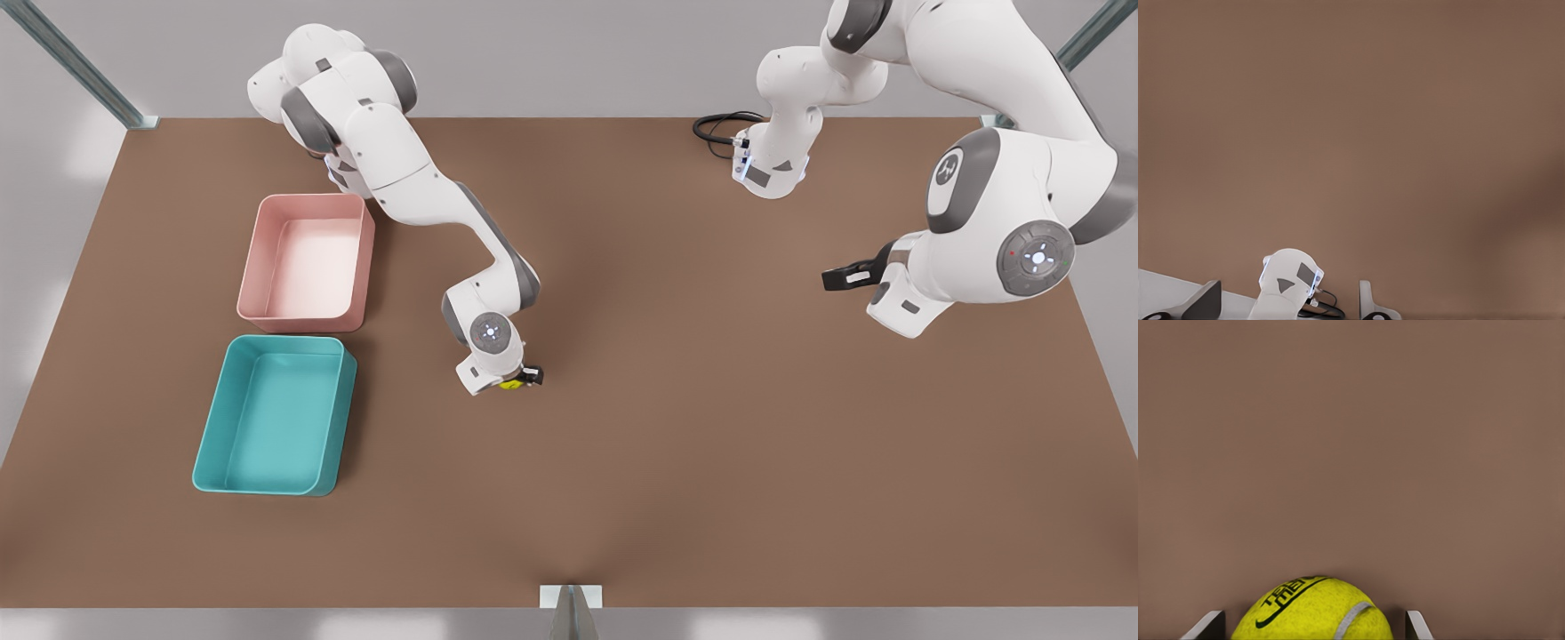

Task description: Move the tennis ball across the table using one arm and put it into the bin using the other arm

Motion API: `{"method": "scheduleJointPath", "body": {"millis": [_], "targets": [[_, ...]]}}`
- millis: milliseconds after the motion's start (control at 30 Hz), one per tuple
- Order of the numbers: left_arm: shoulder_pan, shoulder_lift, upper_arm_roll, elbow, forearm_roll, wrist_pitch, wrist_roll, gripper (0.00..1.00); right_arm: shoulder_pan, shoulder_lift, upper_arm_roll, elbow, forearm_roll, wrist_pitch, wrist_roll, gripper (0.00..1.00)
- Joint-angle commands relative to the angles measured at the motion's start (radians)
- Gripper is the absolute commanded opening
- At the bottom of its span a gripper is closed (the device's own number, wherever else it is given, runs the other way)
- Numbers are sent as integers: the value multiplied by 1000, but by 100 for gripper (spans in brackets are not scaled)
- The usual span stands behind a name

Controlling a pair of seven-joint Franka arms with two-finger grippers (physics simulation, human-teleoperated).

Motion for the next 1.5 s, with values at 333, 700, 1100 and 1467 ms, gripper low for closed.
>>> {"method": "scheduleJointPath", "body": {"millis": [333,700,1100,1467], "targets": [[2,-1,0,0,0,-4,-9,100,-11,-16,1,7,2,-6,-5,72],[2,-1,0,0,0,-4,-9,100,-112,-162,-12,19,-116,-75,-315,72],[0,6,0,0,0,-4,-9,100,-408,-211,-154,79,-221,-157,-1145,73],[5,6,0,0,-12,-4,-8,100,-537,-203,-144,4,-121,-212,-1226,100]]}}
